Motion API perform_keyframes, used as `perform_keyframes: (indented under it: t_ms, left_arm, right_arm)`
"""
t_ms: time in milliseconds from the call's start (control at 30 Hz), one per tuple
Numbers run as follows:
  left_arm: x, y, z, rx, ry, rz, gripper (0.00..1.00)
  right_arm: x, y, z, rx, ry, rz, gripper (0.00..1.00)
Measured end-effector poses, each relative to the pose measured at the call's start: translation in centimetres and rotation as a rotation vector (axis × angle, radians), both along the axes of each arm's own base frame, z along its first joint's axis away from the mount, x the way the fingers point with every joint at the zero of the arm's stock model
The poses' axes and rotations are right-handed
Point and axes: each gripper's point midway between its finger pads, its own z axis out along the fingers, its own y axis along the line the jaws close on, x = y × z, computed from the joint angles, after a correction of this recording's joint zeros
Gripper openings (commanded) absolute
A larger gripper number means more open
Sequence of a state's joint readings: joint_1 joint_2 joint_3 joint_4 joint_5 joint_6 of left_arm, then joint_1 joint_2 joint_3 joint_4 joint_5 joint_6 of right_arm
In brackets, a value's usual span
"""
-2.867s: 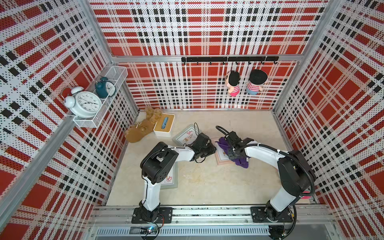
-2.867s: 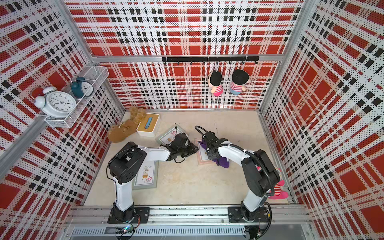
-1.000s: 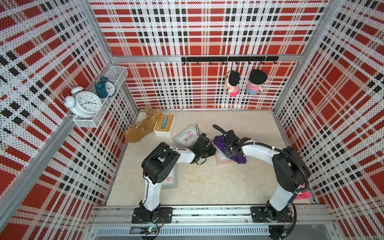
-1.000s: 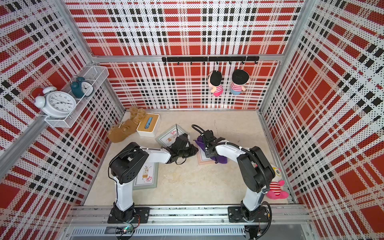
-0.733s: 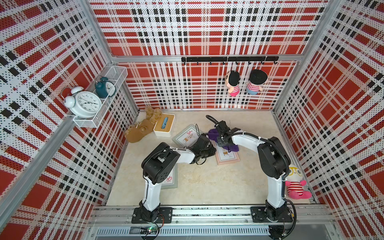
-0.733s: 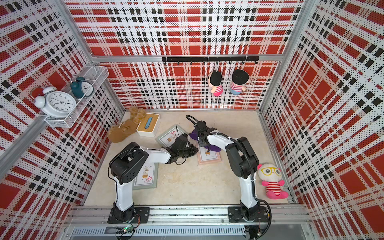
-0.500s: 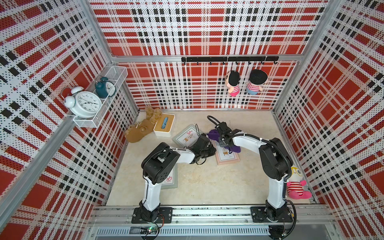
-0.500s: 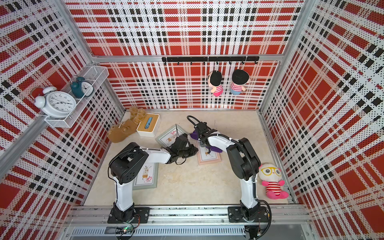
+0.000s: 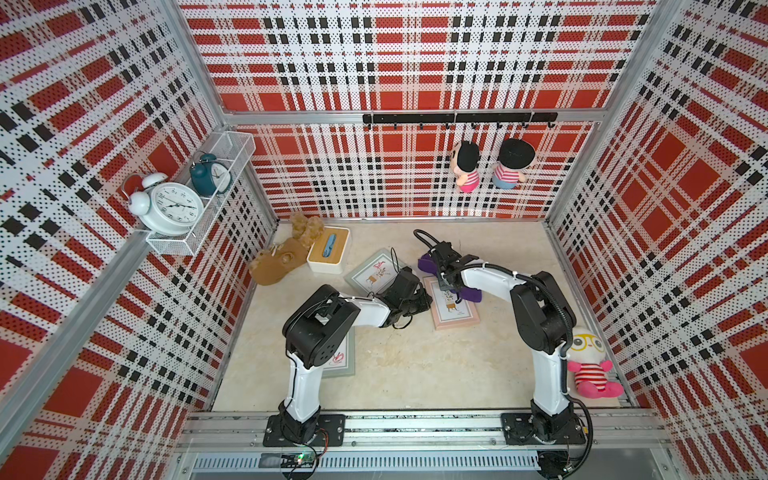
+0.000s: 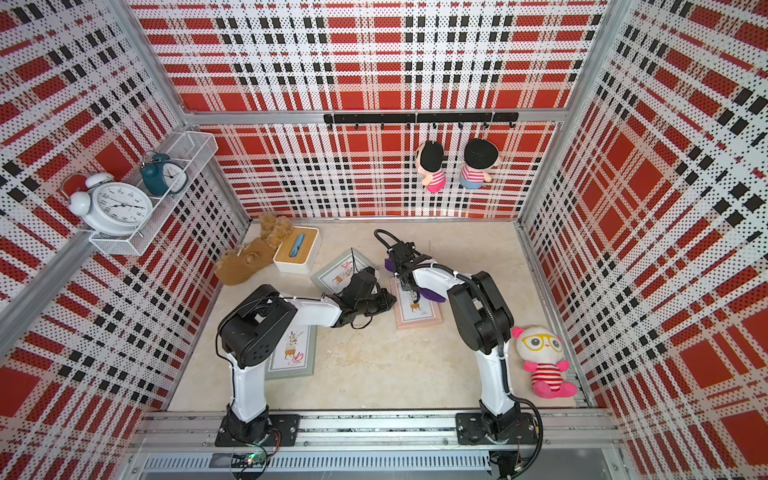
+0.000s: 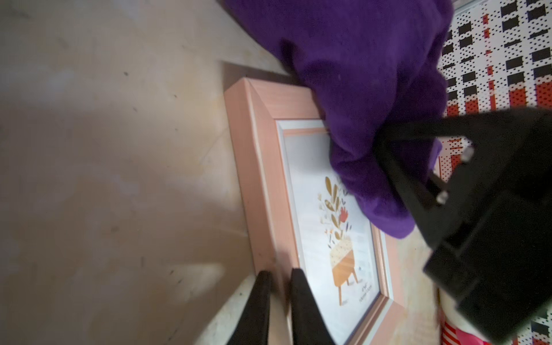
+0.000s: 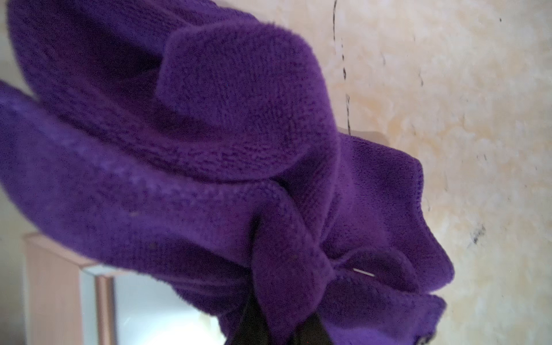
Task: Wipe the picture frame with a cloth
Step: Wipe the dirt from the picture frame.
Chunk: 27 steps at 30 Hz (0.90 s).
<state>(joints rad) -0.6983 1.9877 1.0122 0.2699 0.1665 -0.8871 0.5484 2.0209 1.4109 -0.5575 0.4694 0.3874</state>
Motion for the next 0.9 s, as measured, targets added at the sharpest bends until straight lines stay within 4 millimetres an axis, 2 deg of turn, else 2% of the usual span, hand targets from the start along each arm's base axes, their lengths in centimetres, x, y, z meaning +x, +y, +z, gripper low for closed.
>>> perform_keyframes:
  t_ms: [133, 267, 367, 567, 633, 700, 800, 900]
  left_arm:
    - [-0.1, -0.3, 0.1, -0.016, 0.007, 0.011, 0.16]
    - [-0.1, -0.5, 0.3, -0.029, 0.009, 0.031, 0.16]
    - [-0.2, -0.7, 0.4, -0.034, 0.010, 0.035, 0.16]
    - [-0.3, -0.7, 0.2, -0.043, 0.015, 0.046, 0.16]
    - [-0.4, -0.6, 0.2, -0.048, 0.014, 0.048, 0.15]
    - [-0.4, -0.6, 0.2, -0.050, 0.014, 0.049, 0.15]
    - [-0.4, -0.6, 0.2, -0.053, 0.014, 0.050, 0.15]
    - [-0.4, -0.6, 0.1, -0.052, 0.014, 0.050, 0.15]
  right_arm:
    - [-4.4, -0.6, -0.2, -0.003, 0.041, 0.036, 0.00]
    - [-9.2, -0.2, -0.4, 0.032, 0.092, 0.095, 0.00]
    - [-10.9, 0.5, -0.4, 0.088, 0.116, 0.127, 0.00]
    - [-10.8, 3.9, -0.6, 0.286, 0.137, 0.158, 0.00]
    - [-10.6, 4.4, -0.8, 0.314, 0.134, 0.151, 0.00]
    - [-10.3, 4.1, -0.9, 0.325, 0.136, 0.130, 0.00]
    - [-9.6, 2.5, -1.0, 0.340, 0.123, 0.075, 0.00]
    - [-8.4, -0.1, -0.9, 0.326, 0.087, 0.003, 0.00]
